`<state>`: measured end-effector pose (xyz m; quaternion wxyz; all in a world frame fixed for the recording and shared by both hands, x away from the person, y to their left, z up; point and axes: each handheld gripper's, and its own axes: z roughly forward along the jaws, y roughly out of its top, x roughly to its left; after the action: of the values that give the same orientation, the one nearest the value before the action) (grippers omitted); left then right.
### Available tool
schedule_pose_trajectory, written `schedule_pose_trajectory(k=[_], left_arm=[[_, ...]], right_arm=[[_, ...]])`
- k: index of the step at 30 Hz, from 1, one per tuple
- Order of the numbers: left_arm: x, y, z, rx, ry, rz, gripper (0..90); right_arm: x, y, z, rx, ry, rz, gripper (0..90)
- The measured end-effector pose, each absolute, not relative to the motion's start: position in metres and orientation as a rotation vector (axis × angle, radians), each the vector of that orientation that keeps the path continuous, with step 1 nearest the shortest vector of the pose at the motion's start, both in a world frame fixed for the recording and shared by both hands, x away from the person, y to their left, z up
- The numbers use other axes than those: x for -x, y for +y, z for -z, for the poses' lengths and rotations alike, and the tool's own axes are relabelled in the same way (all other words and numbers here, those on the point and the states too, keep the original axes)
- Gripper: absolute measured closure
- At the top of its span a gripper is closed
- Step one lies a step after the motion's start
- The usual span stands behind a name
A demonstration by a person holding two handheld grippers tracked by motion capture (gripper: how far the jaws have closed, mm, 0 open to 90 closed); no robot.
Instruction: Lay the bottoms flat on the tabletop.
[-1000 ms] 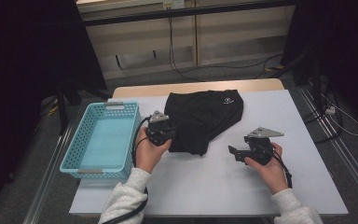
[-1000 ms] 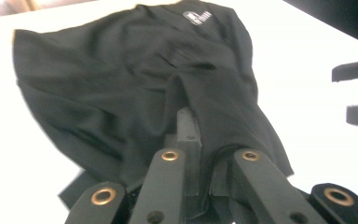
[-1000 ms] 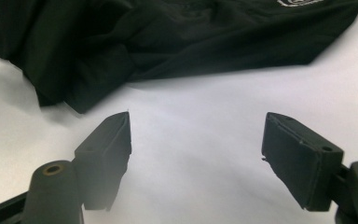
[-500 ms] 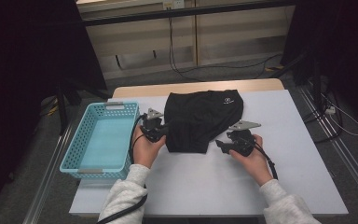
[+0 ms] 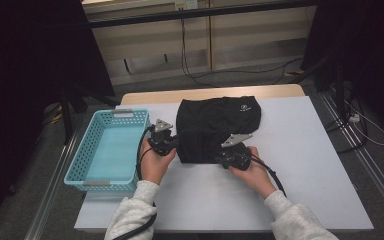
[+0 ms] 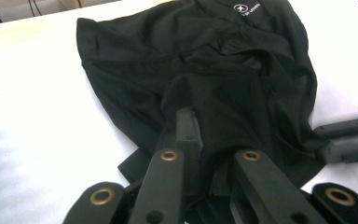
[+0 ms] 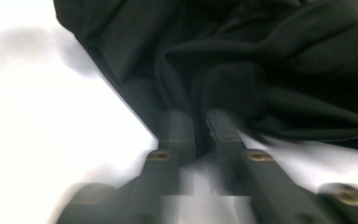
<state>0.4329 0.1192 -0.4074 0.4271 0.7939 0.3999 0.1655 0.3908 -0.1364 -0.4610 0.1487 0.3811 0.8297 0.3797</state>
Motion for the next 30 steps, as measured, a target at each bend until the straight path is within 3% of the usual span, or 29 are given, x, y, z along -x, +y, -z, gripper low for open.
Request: schedule_pose_trajectory(k=[5, 19, 30], left_arm=[[-0.433, 0.118, 0.403, -1.972, 0.990, -0.425, 86.0], [-0.432, 0.115, 0.408, -1.998, 0.978, -0.432, 86.1], [-0.418, 0.117, 0.427, -2.010, 0.959, -0.390, 82.5]], right_arm=[[-0.390, -0.143, 0.455, -1.119, 2.370, -1.096, 86.7], [-0.366, -0.224, 0.418, -1.255, 2.186, -1.176, 86.9], [-0.356, -0.169, 0.441, -1.115, 2.385, -1.178, 86.2]])
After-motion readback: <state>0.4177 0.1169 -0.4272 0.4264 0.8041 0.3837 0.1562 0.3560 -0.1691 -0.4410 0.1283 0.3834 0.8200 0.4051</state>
